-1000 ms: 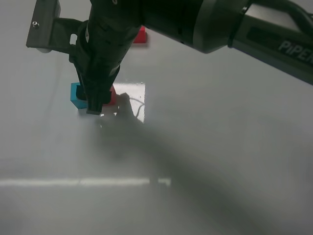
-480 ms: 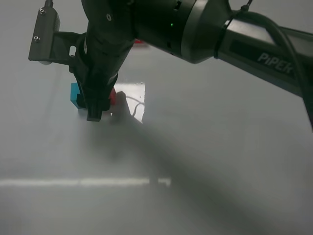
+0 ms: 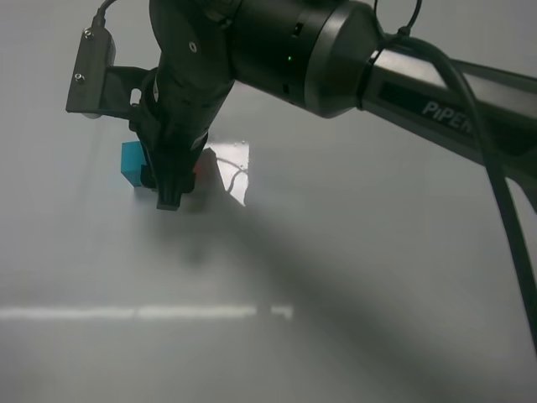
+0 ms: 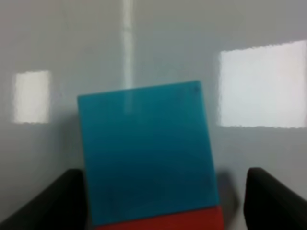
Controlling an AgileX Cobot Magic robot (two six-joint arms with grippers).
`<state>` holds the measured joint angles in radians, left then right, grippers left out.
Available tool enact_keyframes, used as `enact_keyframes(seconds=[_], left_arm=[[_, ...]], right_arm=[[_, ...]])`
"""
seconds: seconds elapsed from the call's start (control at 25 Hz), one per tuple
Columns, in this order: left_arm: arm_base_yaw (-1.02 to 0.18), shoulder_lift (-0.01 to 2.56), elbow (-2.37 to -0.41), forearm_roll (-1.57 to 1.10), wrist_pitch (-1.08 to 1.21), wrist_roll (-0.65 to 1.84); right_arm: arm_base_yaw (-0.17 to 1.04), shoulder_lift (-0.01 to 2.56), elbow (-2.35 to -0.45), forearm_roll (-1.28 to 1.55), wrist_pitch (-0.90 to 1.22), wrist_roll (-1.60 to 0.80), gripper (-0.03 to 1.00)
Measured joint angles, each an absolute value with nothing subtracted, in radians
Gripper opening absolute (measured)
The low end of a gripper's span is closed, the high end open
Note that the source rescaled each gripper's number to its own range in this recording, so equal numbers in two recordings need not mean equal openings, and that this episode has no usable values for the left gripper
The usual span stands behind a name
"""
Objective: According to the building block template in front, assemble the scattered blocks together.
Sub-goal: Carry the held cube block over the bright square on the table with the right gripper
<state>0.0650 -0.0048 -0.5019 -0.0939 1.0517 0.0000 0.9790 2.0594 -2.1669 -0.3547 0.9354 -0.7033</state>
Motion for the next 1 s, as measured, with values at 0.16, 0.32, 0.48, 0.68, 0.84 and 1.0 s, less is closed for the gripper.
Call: enact_keyframes(seconds=[0.16,0.32,0.48,0.68,0.84,1.0], left_arm=[[0.065,-0.005,-0.502,-0.094,1.052,0.0],[0.065,-0.005,-0.502,-0.094,1.052,0.0],[0.065,-0.005,-0.502,-0.094,1.052,0.0],[0.065,-0.005,-0.502,-0.094,1.052,0.0],[0.065,-0.005,-0.502,-0.094,1.052,0.0],[0.065,-0.005,-0.502,-0.094,1.052,0.0]], right_arm=[[0.973,2.059,-2.167,-0.347,0.937,-0.703,0.5],[0.973,2.06,-2.167,-0.341,0.94,-0.703,0.04],[0.973,2.06,-2.167,-0.341,0.944,-0.703,0.04],[0.975,2.045,-2.167,-0.358,0.988,-0.702,0.04],[0.998,1.993,-2.167,-0.383,1.025,-0.698,0.04],[1.003,1.939,-2.167,-0.399,1.044,-0.689,0.04]])
